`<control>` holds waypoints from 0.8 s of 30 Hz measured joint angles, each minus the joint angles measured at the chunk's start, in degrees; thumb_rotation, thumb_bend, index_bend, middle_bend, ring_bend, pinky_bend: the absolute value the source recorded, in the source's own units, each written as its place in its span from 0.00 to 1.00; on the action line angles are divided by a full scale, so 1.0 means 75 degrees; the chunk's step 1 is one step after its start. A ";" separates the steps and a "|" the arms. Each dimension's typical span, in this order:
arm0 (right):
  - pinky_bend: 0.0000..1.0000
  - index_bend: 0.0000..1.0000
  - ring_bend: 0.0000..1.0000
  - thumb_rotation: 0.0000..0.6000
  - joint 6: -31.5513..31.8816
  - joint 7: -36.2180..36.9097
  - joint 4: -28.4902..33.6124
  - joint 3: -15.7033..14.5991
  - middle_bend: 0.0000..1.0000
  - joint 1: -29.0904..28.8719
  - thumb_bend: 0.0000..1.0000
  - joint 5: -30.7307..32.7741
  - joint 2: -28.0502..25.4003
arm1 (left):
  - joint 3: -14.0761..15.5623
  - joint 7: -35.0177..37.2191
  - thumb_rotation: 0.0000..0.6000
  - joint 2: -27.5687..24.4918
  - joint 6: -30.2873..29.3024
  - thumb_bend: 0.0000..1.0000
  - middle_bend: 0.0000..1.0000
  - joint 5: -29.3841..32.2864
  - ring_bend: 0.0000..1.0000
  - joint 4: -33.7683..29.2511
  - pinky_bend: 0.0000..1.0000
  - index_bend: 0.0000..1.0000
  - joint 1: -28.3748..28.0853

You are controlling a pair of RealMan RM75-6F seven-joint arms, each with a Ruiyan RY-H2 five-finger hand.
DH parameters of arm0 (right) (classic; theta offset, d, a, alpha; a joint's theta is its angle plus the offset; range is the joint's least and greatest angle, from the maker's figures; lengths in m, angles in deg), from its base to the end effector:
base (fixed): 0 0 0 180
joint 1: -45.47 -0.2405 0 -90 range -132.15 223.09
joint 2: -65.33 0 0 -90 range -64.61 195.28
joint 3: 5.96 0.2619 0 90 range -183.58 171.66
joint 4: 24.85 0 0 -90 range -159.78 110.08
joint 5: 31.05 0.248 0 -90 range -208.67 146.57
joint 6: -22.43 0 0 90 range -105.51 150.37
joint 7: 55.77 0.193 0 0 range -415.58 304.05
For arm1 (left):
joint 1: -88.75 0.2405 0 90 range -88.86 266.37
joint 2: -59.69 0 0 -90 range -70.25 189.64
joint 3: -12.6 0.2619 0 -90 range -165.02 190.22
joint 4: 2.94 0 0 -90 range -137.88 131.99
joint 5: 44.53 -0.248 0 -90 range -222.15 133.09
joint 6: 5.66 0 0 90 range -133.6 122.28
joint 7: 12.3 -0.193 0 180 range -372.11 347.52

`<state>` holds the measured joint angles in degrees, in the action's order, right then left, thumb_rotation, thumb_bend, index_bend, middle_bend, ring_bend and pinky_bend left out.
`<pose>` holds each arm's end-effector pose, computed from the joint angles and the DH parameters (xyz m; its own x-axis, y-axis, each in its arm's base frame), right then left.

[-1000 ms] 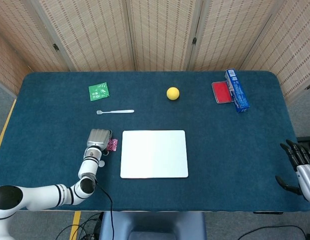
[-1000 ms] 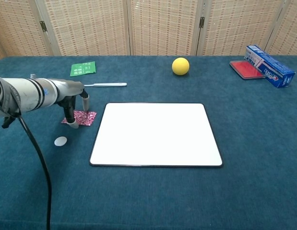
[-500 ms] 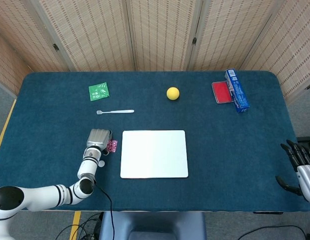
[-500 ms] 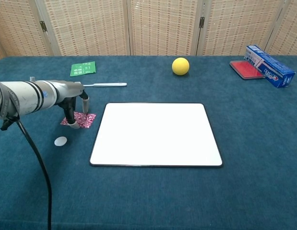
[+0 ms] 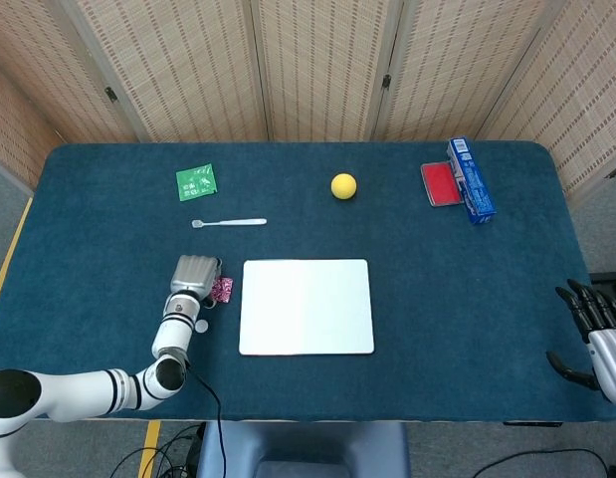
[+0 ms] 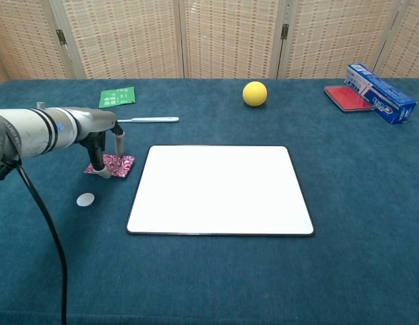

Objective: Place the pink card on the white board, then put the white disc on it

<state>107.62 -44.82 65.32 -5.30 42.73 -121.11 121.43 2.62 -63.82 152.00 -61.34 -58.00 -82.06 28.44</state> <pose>-0.3529 -0.2125 0.1686 0.3888 -0.0527 0.9198 -0.9213 -0.0314 0.3876 -0.1520 0.4528 -0.0885 0.5982 0.4401 0.6697 0.7732 -0.0972 -0.6267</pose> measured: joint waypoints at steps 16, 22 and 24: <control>0.00 0.00 0.00 1.00 0.0068 0.0539 -0.0091 -0.0070 0.00 -0.0012 0.20 -0.0222 -0.0127 | -0.0251 -0.0753 1.00 -0.0235 -0.1517 0.25 1.00 0.0160 1.00 -0.1565 1.00 0.42 -0.0347; 0.00 0.00 0.00 1.00 0.0299 0.1099 -0.0281 -0.0156 0.00 0.0035 0.20 -0.0512 -0.0227 | -0.0471 -0.1310 1.00 0.0252 -0.2302 0.25 1.00 0.0290 1.00 -0.2027 1.00 0.42 -0.0737; 0.00 0.00 0.00 1.00 0.0419 0.1313 -0.0377 -0.0193 0.00 0.0064 0.19 -0.0622 -0.0254 | -0.0535 -0.1457 1.00 0.0472 -0.2452 0.25 1.00 0.0324 1.00 -0.2069 1.00 0.42 -0.0857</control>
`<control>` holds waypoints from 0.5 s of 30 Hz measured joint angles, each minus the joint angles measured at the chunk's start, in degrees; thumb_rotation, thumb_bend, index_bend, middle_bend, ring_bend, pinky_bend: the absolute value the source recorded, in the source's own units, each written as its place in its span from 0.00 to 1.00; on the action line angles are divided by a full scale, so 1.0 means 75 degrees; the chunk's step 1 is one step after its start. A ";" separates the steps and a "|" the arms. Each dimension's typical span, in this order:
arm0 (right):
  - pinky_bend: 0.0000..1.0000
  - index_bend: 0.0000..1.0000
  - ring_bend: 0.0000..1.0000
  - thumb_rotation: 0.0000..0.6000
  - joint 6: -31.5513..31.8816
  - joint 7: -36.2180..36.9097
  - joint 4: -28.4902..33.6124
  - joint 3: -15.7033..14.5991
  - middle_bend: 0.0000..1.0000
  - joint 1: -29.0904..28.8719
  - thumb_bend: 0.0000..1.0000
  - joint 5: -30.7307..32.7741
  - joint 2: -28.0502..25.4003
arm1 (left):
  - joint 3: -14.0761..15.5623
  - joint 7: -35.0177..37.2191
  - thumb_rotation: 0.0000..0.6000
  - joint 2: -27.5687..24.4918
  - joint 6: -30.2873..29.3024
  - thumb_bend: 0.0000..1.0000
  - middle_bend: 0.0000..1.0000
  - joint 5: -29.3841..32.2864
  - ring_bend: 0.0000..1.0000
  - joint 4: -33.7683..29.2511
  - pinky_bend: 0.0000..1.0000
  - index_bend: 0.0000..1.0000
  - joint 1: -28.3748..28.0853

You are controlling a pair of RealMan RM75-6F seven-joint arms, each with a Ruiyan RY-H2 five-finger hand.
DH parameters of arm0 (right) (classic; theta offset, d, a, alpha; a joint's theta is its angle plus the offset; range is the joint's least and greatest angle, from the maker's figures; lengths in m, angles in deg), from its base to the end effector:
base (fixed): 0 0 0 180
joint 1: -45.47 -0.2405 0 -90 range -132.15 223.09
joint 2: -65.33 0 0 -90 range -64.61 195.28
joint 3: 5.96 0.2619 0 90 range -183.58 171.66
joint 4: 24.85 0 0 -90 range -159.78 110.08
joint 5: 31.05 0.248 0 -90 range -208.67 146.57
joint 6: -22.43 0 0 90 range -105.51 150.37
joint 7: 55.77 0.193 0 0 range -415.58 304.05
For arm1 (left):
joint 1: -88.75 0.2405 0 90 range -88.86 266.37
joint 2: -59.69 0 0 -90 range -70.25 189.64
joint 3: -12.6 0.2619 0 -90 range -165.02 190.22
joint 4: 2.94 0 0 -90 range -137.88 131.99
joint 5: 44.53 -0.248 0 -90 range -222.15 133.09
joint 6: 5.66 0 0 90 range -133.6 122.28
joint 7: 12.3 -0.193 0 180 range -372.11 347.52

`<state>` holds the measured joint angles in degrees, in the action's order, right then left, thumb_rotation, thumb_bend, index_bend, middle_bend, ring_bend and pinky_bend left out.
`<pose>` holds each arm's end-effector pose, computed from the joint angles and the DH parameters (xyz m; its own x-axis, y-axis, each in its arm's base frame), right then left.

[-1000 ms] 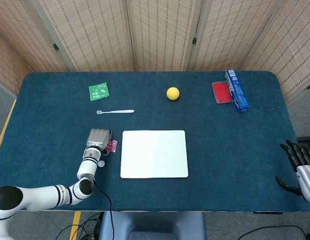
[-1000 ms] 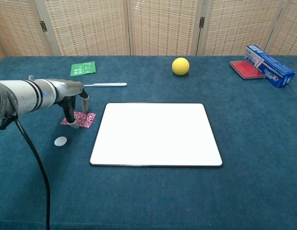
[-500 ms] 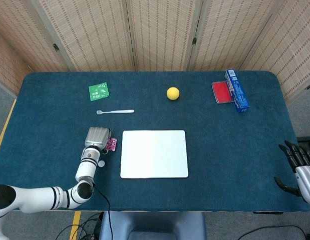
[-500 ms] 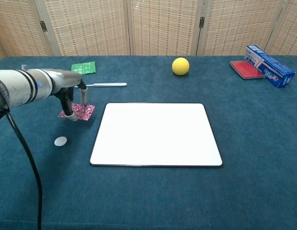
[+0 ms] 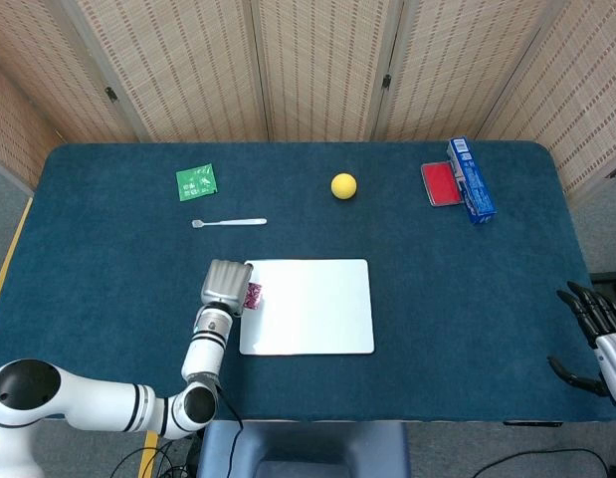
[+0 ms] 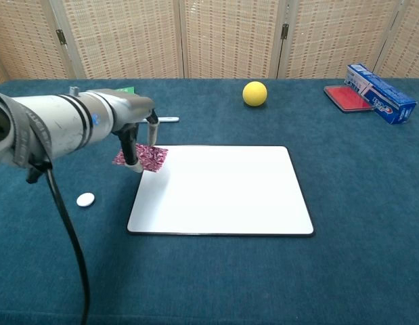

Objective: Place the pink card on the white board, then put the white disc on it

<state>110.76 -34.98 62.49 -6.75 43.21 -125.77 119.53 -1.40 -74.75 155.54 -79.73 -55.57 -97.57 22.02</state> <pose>-0.3515 -0.2028 0.1831 0.3080 -0.0573 0.9497 -0.9482 -0.0998 0.3015 -0.0512 0.3990 -0.0974 0.6754 0.3527 0.6476 0.7296 -0.1919 -0.6564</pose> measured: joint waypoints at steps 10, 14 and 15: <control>0.00 0.00 0.00 1.00 0.0388 0.0687 -0.0433 -0.0153 0.00 0.0092 0.19 -0.0358 -0.0054 | -0.0388 -0.0663 1.00 0.1195 -0.0169 0.25 1.00 0.0235 1.00 0.0578 1.00 0.42 -0.0618; 0.00 0.00 0.00 1.00 0.0552 0.0893 -0.0574 -0.0201 0.00 0.0124 0.19 -0.0483 -0.0059 | -0.0539 -0.0892 1.00 0.1531 -0.0159 0.25 1.00 0.0253 1.00 0.0887 1.00 0.42 -0.0819; 0.00 0.00 0.00 1.00 0.0578 0.0930 -0.0602 -0.0212 0.00 0.0127 0.19 -0.0509 -0.0060 | -0.0577 -0.0931 1.00 0.1592 -0.0155 0.25 1.00 0.0259 1.00 0.0942 1.00 0.42 -0.0852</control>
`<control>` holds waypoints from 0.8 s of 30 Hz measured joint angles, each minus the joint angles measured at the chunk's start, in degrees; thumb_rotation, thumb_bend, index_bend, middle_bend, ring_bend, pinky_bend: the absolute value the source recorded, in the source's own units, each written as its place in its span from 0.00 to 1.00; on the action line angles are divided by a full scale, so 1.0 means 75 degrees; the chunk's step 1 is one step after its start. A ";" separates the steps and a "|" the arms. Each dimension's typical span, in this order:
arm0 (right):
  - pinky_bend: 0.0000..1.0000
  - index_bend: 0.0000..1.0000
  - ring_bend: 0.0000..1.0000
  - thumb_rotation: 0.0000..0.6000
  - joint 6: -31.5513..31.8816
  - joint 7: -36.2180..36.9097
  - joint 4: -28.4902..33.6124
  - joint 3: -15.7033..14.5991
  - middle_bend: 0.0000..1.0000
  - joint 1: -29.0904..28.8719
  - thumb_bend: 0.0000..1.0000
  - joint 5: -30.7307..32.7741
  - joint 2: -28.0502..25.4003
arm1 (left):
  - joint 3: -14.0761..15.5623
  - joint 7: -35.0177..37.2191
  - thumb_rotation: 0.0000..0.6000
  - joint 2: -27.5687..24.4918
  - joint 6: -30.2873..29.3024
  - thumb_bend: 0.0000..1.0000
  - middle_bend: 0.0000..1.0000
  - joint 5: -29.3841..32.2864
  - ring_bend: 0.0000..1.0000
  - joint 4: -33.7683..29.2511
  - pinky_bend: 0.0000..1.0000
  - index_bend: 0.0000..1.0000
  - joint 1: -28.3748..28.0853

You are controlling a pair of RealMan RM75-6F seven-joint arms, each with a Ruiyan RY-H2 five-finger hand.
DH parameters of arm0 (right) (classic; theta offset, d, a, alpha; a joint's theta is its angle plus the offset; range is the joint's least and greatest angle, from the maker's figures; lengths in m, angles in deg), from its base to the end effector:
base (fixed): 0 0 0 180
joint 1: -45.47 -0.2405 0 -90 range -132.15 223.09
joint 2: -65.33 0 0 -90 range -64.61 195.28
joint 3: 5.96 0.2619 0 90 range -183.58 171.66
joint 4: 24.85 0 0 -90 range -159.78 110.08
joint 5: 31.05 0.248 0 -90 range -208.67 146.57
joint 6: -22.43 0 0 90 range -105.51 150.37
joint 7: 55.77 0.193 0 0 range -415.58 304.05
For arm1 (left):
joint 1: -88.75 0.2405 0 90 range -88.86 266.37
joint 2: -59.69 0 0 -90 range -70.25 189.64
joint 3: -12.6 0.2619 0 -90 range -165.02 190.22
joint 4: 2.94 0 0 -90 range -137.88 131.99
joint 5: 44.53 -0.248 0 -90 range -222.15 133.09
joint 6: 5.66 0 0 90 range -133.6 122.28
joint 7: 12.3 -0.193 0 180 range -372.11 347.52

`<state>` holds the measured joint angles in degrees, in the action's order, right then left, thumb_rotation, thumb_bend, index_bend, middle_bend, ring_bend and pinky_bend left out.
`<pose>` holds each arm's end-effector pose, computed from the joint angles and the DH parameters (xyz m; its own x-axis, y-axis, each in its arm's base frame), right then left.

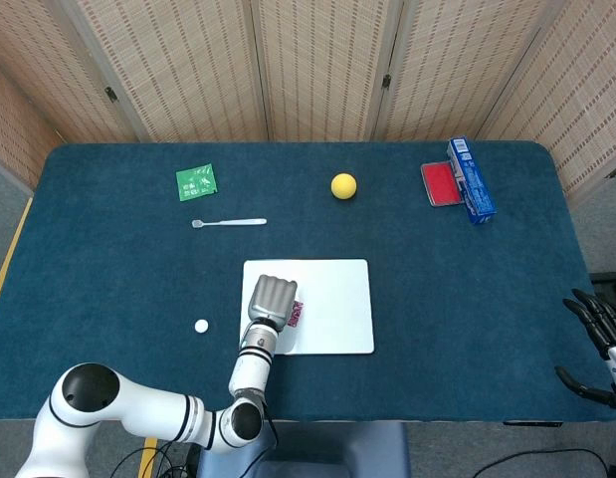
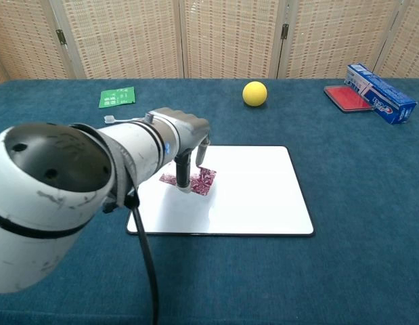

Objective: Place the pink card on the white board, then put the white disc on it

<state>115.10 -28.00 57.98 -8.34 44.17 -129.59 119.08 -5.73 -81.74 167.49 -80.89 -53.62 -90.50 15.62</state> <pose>-0.3551 -0.1886 0.1959 0.2687 -0.0612 0.9613 -0.9533 -0.1597 0.2563 0.0106 0.3749 -0.1522 0.7172 0.3404 0.6080 0.6950 -0.2873 -0.6591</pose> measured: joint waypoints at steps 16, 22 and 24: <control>0.00 0.00 0.00 1.00 0.0062 0.0168 -0.0148 -0.0078 0.00 -0.0035 0.20 -0.0081 0.0007 | -0.0283 -0.0226 1.00 0.0521 0.0218 0.25 1.00 -0.0134 1.00 0.0531 1.00 0.26 -0.0112; 0.00 0.00 0.00 1.00 0.0046 0.0087 -0.0140 -0.0082 0.00 -0.0043 0.20 -0.0057 0.0020 | -0.0303 -0.0239 1.00 0.0314 0.0114 0.25 1.00 -0.0203 1.00 0.0060 1.00 0.30 -0.0007; 0.00 0.00 0.00 1.00 0.0022 0.0041 -0.0126 -0.0086 0.00 -0.0051 0.20 -0.0051 0.0024 | -0.0271 -0.0239 1.00 0.0162 -0.0027 0.25 1.00 -0.0248 1.00 -0.0263 1.00 0.32 0.0073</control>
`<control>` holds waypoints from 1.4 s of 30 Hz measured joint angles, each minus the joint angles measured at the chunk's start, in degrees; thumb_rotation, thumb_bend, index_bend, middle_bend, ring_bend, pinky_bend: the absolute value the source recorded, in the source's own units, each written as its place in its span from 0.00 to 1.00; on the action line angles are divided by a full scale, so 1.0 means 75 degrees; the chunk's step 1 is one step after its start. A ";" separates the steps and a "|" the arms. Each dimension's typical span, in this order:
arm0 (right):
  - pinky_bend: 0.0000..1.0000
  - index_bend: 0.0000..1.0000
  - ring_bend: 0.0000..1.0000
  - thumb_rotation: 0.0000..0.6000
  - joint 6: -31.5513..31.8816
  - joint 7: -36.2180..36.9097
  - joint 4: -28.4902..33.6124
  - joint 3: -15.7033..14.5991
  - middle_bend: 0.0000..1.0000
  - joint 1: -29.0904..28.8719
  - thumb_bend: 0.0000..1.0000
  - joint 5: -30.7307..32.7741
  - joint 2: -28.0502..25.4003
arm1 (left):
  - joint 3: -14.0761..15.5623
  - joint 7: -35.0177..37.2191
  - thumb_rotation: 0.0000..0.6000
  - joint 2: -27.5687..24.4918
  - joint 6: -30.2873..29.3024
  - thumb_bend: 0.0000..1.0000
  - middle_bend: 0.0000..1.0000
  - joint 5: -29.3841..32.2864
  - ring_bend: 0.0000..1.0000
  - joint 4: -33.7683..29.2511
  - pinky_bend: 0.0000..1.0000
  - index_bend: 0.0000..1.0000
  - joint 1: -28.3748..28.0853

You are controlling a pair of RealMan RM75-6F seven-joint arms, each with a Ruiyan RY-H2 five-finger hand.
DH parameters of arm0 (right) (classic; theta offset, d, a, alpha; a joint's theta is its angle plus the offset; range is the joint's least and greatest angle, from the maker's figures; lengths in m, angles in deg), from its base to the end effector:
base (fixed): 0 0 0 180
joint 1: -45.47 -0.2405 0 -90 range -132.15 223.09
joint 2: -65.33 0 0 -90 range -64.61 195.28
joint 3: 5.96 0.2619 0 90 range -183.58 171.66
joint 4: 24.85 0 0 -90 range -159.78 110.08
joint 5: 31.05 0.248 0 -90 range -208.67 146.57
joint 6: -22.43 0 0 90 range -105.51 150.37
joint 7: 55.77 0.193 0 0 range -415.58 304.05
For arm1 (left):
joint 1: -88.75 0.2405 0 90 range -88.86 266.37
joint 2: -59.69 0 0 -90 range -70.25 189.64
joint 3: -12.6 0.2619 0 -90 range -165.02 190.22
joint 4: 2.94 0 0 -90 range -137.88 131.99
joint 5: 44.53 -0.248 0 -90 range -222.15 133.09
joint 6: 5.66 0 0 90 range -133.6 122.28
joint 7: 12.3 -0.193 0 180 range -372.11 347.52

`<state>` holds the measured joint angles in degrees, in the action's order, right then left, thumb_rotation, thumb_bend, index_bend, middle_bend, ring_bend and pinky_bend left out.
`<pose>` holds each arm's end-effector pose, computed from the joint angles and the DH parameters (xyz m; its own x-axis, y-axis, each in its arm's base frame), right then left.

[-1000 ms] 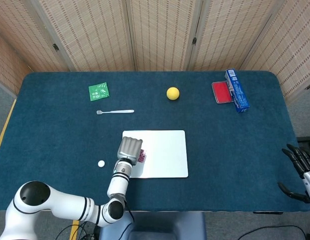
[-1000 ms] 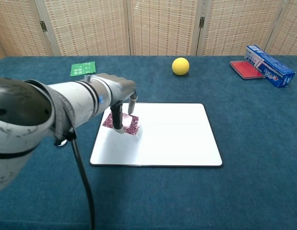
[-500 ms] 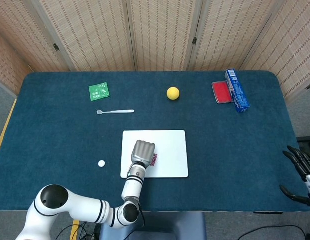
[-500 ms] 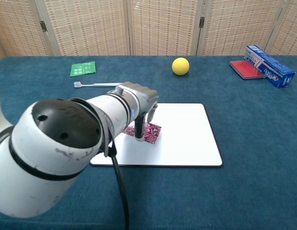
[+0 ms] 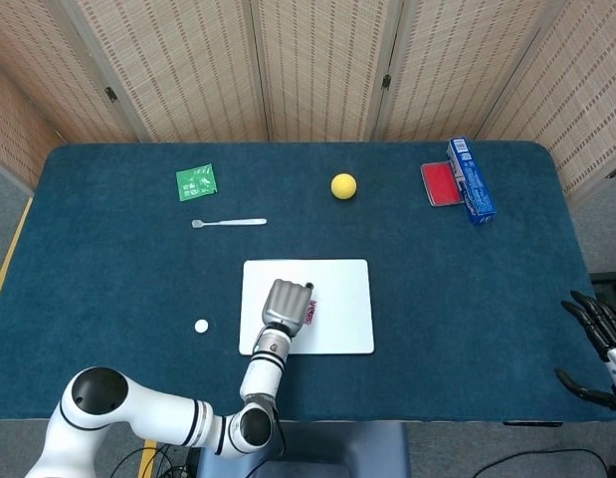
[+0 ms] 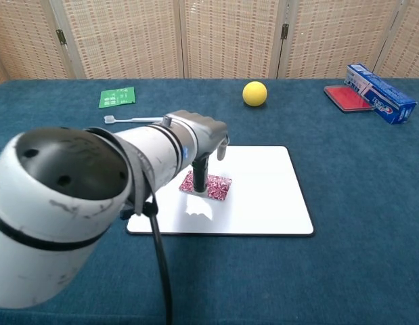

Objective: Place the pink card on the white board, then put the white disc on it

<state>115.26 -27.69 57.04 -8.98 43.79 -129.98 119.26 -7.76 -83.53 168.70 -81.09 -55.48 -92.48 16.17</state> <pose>-0.3568 -0.1880 0.1950 0.2763 -0.0714 0.9584 -0.9502 -0.1696 0.2613 0.0288 0.3624 -0.1552 0.7108 0.3327 0.6197 0.7033 -0.3262 -0.6316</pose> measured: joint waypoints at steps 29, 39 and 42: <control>0.00 0.00 0.00 1.00 -0.0106 -0.1591 0.0636 -0.0218 0.00 0.0016 0.20 -0.0383 0.0192 | 0.1884 0.1938 1.00 -0.2673 -0.0344 0.26 1.00 -0.1156 1.00 -0.2322 1.00 0.43 0.2759; 0.00 0.00 0.00 1.00 -0.0283 -0.1694 0.0716 -0.0177 0.00 -0.0049 0.20 -0.0215 0.0192 | 0.1694 0.2136 1.00 -0.2602 0.0599 0.27 1.00 -0.1043 1.00 -0.1464 1.00 0.44 0.2674; 0.00 0.00 0.00 1.00 -0.0292 -0.1719 0.0736 -0.0163 0.00 -0.0052 0.19 -0.0177 0.0193 | 0.1672 0.2182 1.00 -0.2677 0.0679 0.27 1.00 -0.1004 1.00 -0.1424 1.00 0.44 0.2673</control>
<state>113.07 -40.58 62.56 -10.20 43.40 -131.30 120.70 4.78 -67.17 148.62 -76.00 -63.01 -103.16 36.22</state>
